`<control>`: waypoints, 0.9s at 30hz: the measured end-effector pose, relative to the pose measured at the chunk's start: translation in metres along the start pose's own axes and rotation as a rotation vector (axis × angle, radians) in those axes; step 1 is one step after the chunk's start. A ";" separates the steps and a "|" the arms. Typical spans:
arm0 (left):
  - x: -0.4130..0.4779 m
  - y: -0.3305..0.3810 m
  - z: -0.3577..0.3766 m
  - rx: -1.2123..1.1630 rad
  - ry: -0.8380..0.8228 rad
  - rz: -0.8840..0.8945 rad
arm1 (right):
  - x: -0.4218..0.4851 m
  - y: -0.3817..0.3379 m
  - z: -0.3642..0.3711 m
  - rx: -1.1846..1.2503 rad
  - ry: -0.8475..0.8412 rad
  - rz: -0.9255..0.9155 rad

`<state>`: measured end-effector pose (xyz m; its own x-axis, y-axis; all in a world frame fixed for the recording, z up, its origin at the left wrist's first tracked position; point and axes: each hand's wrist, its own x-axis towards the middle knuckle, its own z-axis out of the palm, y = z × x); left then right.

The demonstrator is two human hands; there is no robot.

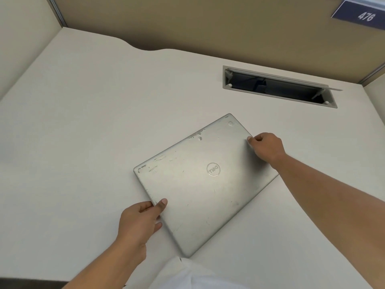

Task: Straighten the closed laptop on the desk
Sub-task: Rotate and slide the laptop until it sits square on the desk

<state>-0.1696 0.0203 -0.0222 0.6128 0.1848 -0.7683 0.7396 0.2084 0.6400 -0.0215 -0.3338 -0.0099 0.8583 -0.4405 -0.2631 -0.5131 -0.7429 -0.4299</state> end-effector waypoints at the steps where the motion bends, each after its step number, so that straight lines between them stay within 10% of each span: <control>1: 0.000 0.001 0.002 -0.006 0.008 -0.010 | 0.001 -0.002 0.000 -0.019 -0.011 -0.002; 27: 0.019 0.050 0.027 -0.008 0.187 -0.157 | -0.015 0.032 0.000 0.012 -0.091 0.011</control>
<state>-0.1138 0.0084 -0.0049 0.4277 0.3240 -0.8439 0.8190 0.2561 0.5135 -0.0507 -0.3516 -0.0196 0.8489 -0.4003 -0.3453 -0.5229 -0.7317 -0.4372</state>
